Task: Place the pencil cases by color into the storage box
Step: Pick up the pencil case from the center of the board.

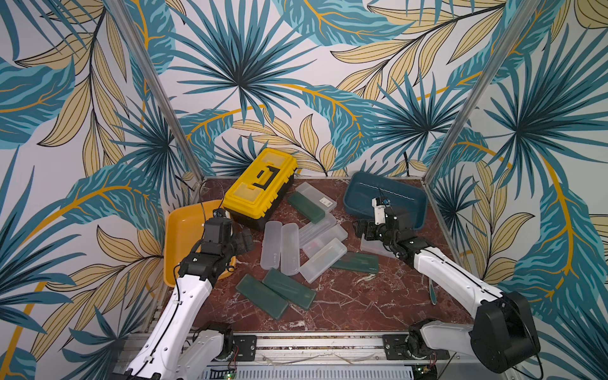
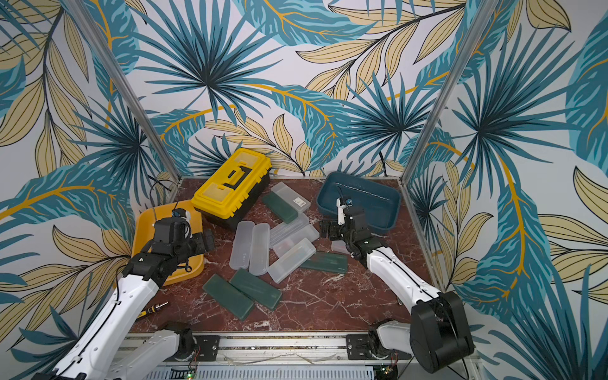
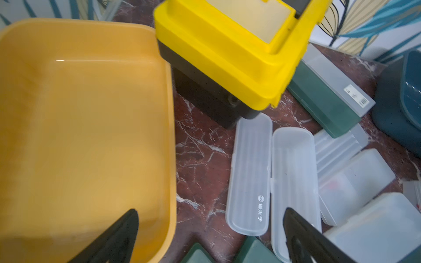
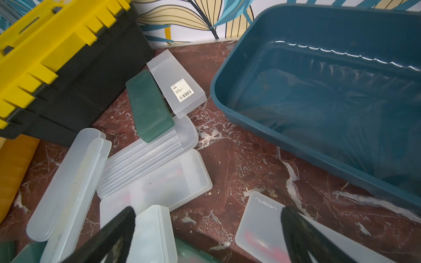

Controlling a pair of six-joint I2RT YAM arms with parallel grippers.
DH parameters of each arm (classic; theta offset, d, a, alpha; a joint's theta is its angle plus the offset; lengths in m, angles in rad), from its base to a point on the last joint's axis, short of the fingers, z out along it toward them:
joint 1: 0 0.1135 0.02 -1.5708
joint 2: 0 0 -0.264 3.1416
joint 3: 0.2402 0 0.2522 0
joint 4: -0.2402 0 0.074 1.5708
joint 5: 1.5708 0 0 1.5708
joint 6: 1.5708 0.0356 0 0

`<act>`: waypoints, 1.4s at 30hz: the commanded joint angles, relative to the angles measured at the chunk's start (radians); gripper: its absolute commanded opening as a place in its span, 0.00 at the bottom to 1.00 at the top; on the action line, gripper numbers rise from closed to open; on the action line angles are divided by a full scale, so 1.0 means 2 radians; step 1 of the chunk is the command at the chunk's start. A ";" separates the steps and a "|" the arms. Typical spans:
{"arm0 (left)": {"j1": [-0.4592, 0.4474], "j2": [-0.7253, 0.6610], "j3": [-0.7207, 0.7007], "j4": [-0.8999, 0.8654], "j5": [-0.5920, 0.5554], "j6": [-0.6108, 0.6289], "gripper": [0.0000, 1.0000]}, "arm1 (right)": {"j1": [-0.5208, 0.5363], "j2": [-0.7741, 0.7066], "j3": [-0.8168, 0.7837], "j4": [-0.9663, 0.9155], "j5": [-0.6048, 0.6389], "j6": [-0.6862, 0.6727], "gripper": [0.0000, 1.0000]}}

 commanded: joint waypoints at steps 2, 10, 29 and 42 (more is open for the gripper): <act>-0.090 0.019 0.041 -0.011 -0.035 -0.009 1.00 | 0.001 0.012 0.037 -0.041 0.028 0.024 1.00; -0.266 0.064 0.084 0.024 -0.099 0.054 1.00 | 0.000 0.002 0.074 -0.136 0.087 0.121 1.00; -0.344 0.172 0.053 0.190 0.030 0.069 1.00 | -0.054 0.010 -0.020 -0.157 0.032 0.178 0.92; -0.344 0.211 0.063 0.220 0.056 0.062 1.00 | -0.059 0.098 -0.012 -0.149 0.021 0.164 0.76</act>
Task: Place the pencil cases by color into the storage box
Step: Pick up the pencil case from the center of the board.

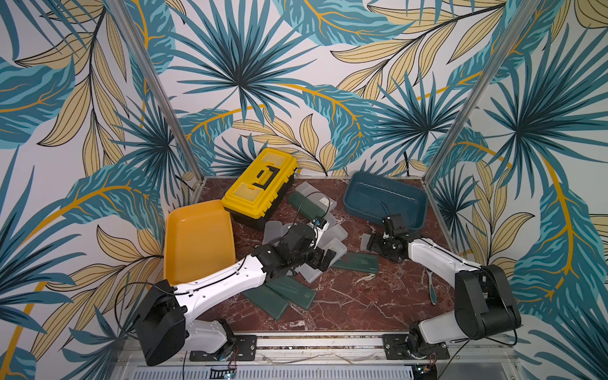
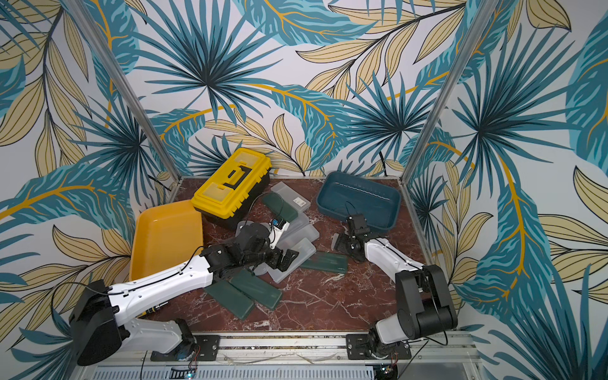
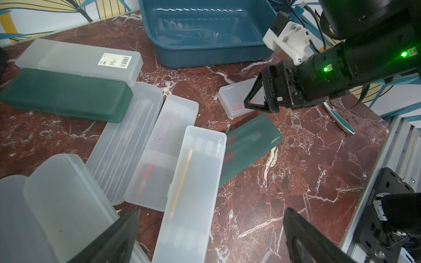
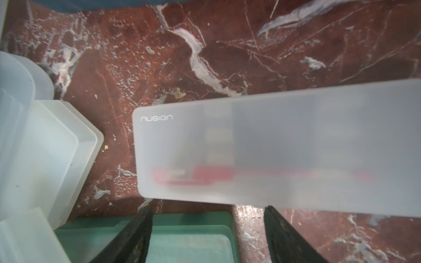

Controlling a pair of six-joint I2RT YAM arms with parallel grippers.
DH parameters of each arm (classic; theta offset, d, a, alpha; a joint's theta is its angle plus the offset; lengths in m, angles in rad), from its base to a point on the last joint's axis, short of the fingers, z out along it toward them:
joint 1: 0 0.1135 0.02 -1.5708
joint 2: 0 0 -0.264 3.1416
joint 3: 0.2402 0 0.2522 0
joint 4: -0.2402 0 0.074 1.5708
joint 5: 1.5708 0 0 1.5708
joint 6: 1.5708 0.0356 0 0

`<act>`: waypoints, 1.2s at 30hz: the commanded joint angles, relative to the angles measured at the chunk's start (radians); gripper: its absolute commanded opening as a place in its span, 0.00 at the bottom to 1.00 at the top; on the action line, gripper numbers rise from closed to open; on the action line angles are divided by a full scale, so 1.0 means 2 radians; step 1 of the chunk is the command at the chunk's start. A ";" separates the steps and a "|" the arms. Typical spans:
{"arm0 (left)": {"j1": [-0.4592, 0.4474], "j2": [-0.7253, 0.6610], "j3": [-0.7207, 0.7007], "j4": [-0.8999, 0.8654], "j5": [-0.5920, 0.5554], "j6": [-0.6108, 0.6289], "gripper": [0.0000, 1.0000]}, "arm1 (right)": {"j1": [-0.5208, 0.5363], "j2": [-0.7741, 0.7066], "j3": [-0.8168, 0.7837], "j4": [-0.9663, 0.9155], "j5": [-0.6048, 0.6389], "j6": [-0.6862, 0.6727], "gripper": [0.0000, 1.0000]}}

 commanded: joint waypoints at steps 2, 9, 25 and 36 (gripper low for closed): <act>-0.001 0.010 0.000 0.021 0.016 -0.003 1.00 | -0.003 0.013 -0.006 0.004 0.001 -0.009 0.74; -0.001 0.015 0.006 0.023 0.024 -0.002 1.00 | -0.004 -0.001 0.014 -0.030 -0.011 -0.018 0.68; -0.001 0.021 0.003 0.024 0.028 -0.006 1.00 | -0.022 -0.033 0.021 0.003 -0.019 0.065 0.69; -0.001 0.031 -0.006 0.039 0.031 -0.008 1.00 | -0.035 0.048 -0.005 0.046 -0.046 0.080 0.61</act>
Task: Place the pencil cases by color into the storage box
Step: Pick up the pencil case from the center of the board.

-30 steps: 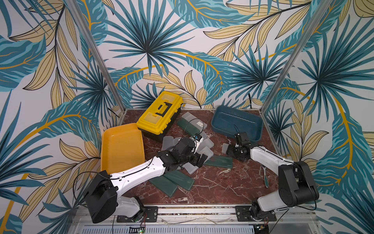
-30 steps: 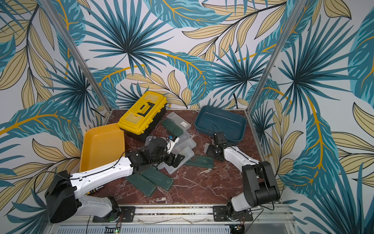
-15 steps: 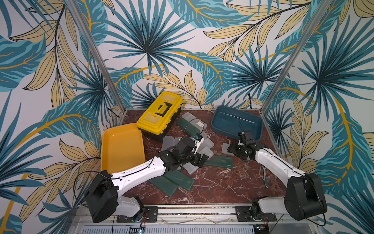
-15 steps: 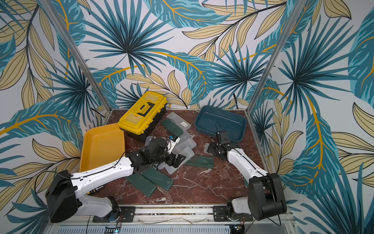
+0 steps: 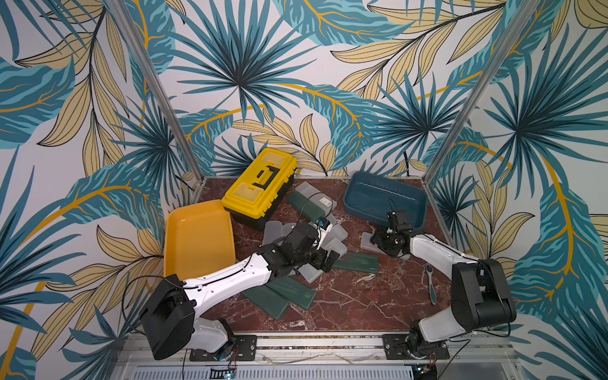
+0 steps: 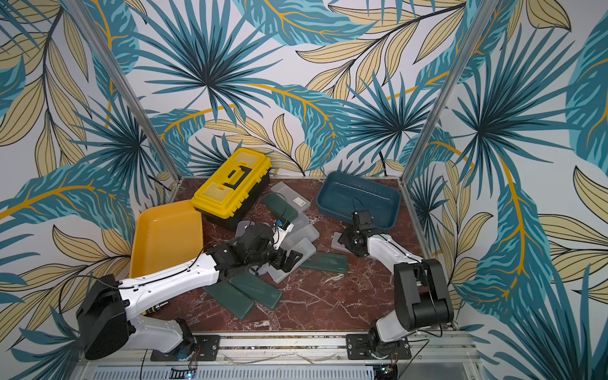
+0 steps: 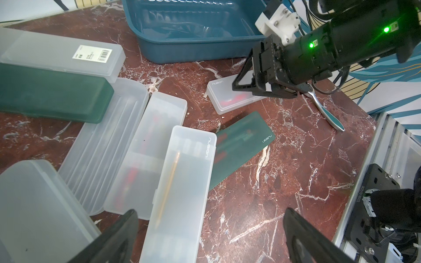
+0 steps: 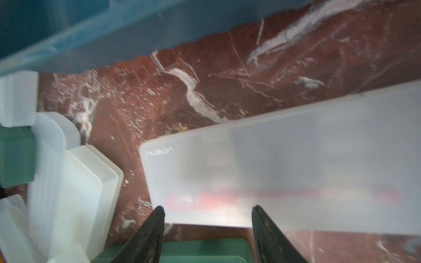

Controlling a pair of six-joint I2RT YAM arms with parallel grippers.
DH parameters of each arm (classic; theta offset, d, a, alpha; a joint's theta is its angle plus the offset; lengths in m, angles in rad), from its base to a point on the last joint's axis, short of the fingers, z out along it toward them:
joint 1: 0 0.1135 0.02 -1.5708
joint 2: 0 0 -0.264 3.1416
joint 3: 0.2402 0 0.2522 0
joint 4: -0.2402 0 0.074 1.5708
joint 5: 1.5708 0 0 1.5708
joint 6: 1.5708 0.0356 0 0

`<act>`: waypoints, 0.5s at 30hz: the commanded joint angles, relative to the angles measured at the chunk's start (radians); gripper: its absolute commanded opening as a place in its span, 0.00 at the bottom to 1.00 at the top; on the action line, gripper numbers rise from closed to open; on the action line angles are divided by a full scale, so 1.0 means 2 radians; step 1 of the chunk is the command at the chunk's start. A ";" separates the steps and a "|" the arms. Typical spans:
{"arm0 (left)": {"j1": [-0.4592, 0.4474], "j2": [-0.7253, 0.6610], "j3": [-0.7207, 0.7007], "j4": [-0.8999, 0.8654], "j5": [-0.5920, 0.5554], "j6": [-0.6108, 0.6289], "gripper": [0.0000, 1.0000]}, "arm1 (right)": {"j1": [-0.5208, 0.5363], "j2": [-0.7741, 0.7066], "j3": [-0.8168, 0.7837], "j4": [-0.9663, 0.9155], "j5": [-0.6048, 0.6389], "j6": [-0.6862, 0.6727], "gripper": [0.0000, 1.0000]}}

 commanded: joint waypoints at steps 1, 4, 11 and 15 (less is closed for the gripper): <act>-0.001 0.007 -0.006 0.018 0.006 -0.003 1.00 | -0.002 0.023 -0.027 0.005 -0.003 0.013 0.62; 0.000 0.011 -0.004 0.020 0.009 -0.002 1.00 | -0.003 0.031 -0.030 0.002 -0.002 0.011 0.61; 0.004 0.014 -0.005 0.020 0.016 -0.005 1.00 | -0.004 0.032 -0.024 -0.028 0.003 0.007 0.61; 0.006 0.010 -0.009 0.022 0.019 -0.008 1.00 | -0.004 0.020 -0.024 -0.038 0.002 0.006 0.63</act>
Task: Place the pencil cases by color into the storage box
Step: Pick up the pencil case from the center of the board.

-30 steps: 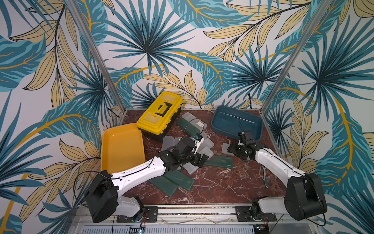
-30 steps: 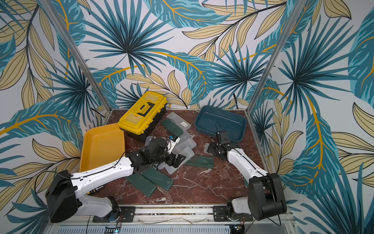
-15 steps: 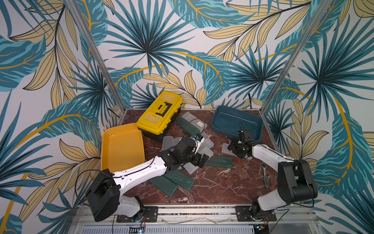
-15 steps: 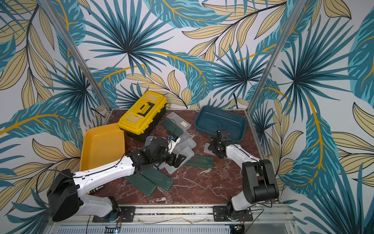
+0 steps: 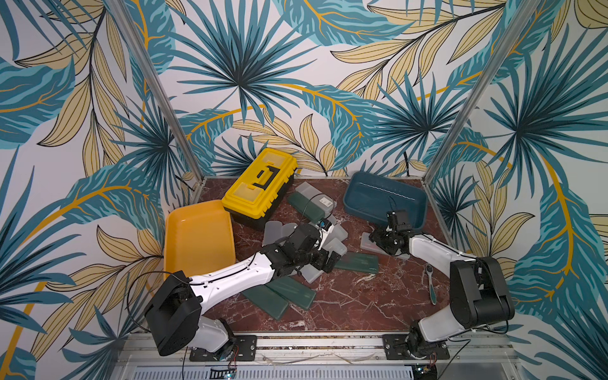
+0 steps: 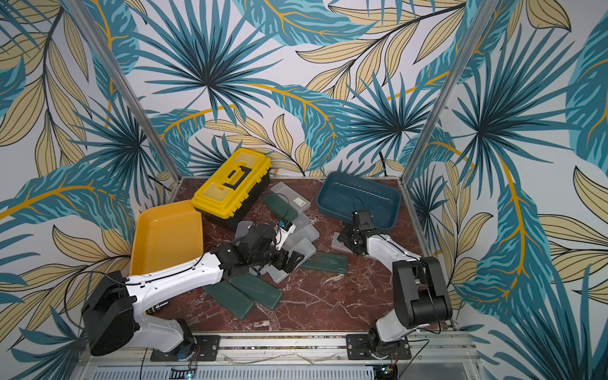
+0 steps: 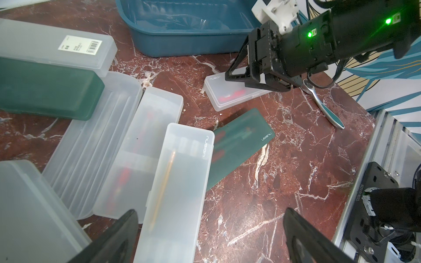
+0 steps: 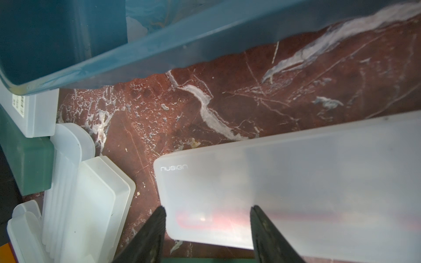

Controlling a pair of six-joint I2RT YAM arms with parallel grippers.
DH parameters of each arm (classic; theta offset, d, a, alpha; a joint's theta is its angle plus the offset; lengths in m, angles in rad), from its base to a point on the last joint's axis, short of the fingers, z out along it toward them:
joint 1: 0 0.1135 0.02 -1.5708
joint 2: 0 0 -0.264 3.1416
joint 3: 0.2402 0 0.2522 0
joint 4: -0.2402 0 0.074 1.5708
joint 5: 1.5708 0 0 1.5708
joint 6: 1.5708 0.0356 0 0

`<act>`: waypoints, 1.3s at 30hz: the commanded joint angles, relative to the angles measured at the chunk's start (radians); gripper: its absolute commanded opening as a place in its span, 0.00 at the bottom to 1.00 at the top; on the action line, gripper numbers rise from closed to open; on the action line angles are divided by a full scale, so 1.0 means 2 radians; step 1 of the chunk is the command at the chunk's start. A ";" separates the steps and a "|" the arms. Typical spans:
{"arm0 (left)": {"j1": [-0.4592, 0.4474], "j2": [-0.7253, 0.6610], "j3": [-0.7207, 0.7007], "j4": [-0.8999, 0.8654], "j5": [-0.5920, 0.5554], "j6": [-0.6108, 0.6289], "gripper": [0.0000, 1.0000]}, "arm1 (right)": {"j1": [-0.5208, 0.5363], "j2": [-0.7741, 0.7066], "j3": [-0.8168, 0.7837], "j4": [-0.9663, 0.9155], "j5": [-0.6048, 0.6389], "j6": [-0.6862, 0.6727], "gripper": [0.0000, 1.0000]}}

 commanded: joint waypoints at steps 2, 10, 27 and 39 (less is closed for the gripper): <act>0.003 -0.006 -0.010 0.015 0.008 -0.006 1.00 | -0.003 0.002 -0.012 -0.077 0.008 -0.001 0.66; 0.006 -0.019 -0.012 0.015 0.004 -0.006 1.00 | -0.003 -0.012 0.091 -0.191 0.061 -0.085 0.77; 0.019 -0.029 -0.022 0.015 0.014 -0.062 1.00 | 0.002 -0.139 0.018 -0.194 0.118 0.330 0.96; 0.018 -0.035 -0.027 0.014 0.005 -0.052 1.00 | 0.005 -0.109 0.020 -0.187 0.120 0.453 0.97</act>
